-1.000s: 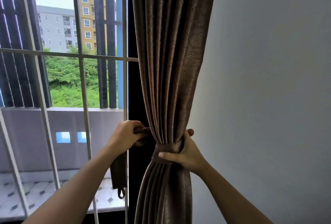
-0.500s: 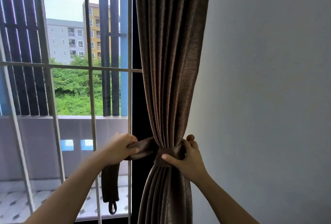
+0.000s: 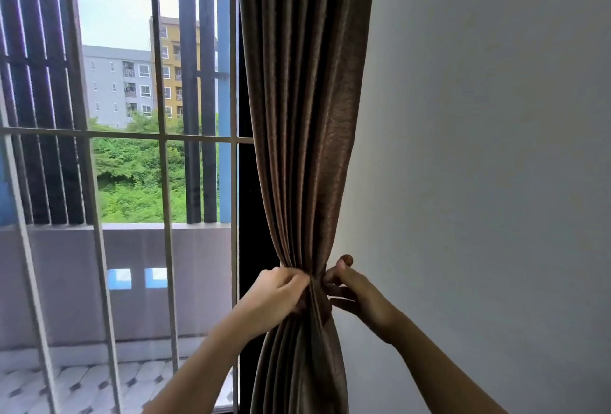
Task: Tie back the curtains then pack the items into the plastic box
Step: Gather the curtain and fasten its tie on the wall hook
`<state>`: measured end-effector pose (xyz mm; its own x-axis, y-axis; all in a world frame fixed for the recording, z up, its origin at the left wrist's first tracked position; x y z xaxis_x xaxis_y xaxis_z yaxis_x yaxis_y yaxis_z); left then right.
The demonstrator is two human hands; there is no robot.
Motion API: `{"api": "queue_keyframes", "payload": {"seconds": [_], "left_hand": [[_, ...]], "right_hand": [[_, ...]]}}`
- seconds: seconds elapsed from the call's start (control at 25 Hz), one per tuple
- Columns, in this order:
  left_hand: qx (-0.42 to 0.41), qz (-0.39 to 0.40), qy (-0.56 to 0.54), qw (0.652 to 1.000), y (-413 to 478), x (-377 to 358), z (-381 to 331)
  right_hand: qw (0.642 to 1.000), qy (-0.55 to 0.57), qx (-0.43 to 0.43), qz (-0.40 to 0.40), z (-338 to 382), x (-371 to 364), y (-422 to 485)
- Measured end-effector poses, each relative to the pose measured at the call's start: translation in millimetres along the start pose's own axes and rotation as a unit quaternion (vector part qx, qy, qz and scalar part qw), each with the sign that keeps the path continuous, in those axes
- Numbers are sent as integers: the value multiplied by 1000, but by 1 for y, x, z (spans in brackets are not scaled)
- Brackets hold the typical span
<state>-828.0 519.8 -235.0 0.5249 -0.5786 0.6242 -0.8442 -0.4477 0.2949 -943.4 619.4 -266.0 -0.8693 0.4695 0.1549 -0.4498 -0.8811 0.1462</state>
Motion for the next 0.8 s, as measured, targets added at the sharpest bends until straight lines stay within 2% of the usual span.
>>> {"api": "queue_keyframes", "payload": {"seconds": [0.12,0.24,0.32,0.44,0.52,0.64,0.8], "left_hand": [[-13,-79,62,995,6,-8,-2],[-18,-199,64,978,1,-8,-9],[-14,-266,79,961,-2,-10,-14],[17,-312,156,937,-1,-16,-18],[8,-342,201,918,-2,-17,-22],[-69,-394,225,889,-1,-19,-25],[-210,-392,354,823,4,-42,-26]], "right_hand": [[989,-138,44,41,4,5,1],[955,-274,109,-1,11,15,7],[931,-328,154,-31,13,22,9],[959,-250,128,-31,1,34,12],[969,-212,125,-26,-9,43,10],[974,-194,115,-38,-23,61,8],[986,-165,-11,10,-51,54,6]]}}
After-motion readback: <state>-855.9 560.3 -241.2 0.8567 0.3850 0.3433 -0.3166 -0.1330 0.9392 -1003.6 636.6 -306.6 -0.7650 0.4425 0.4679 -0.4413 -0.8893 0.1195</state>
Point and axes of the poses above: each hand's wrist, its own y-axis towards the middle knuckle, its own x-axis out of the back of the hand, z = x × y, the point moved 6 cm from there along y, towards the middle knuckle, and after that the axes turned 3 degrees about y, right-handed, at the moved point
